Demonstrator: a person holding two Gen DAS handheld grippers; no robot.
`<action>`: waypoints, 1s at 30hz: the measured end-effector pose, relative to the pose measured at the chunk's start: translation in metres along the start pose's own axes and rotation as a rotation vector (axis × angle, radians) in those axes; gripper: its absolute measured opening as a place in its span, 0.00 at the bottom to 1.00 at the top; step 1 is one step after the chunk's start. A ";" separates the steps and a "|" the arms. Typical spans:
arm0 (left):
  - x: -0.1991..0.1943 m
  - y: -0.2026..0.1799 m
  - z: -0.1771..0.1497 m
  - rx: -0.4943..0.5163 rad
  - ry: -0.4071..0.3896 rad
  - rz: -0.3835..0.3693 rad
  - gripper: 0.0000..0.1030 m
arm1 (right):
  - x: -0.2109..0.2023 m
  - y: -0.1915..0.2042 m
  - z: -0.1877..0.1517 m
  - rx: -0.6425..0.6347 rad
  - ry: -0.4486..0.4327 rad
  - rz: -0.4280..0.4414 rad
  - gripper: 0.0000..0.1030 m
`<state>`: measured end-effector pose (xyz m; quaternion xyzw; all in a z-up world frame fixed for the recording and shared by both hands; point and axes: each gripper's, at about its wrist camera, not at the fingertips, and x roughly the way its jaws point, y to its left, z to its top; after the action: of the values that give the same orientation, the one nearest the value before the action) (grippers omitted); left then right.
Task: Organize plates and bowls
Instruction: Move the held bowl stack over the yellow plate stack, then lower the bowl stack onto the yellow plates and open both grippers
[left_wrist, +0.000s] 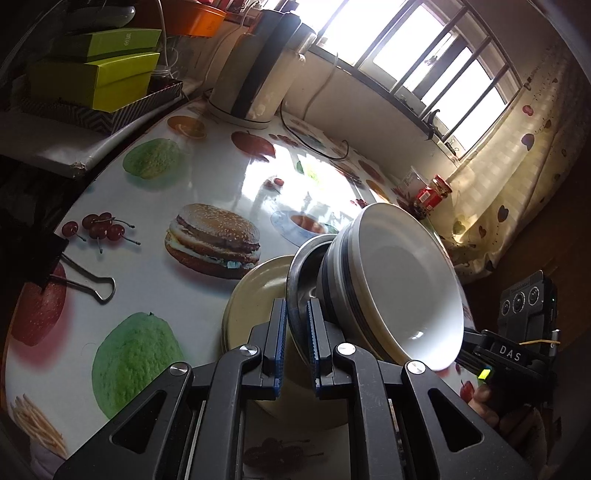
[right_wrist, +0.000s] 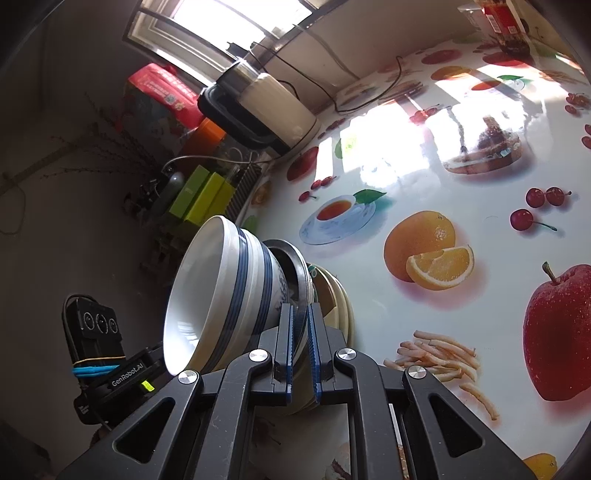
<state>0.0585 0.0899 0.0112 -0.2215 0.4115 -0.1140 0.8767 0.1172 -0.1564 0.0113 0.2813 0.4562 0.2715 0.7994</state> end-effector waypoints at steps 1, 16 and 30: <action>0.000 0.001 0.000 -0.004 0.001 0.000 0.11 | 0.001 0.000 0.000 -0.001 0.002 0.000 0.09; 0.001 0.006 -0.002 -0.012 0.005 0.007 0.11 | 0.007 0.000 0.000 0.001 0.014 -0.001 0.09; 0.002 0.008 -0.001 -0.016 0.006 0.008 0.10 | 0.007 0.000 0.000 0.002 0.013 0.001 0.09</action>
<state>0.0590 0.0956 0.0053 -0.2265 0.4161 -0.1077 0.8740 0.1204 -0.1511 0.0072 0.2805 0.4616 0.2732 0.7960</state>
